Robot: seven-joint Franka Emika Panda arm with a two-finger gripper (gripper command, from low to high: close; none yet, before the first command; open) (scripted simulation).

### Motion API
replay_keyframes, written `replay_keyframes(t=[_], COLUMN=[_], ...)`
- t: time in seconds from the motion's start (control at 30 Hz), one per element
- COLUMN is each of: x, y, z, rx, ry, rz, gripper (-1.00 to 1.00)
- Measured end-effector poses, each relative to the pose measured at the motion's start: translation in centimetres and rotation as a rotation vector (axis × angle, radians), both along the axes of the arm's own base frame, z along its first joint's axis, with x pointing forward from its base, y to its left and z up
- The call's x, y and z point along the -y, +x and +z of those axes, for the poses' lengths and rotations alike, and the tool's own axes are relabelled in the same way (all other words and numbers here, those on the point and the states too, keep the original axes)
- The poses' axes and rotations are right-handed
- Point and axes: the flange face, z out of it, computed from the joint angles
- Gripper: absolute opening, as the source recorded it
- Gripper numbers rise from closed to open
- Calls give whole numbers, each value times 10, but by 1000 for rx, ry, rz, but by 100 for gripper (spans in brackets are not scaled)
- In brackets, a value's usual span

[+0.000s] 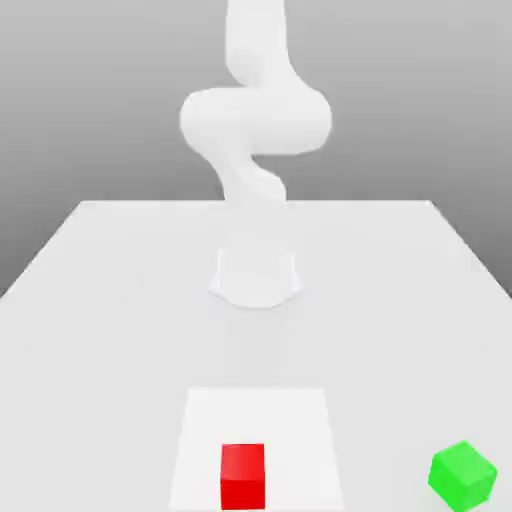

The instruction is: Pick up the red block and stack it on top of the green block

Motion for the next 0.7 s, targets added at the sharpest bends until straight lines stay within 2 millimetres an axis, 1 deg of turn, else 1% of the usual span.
replay_keyframes(t=[0.07,0.17,0.27,0.33,0.43,0.5,0.6,0.7], x=[1,3,4,5,7,7,9,11], y=[26,58,83,96,110,115,117,112], z=[-34,-85,-139,-177,-234,-273,-331,-388], rx=[-61,-149,-236,-293,-380,-438,-524,-611], ry=[0,0,0,-1,-2,-3,-6,-10], rz=[4,8,12,15,19,21,23,26], gripper=[0,0,0,0,0,0,0,0])
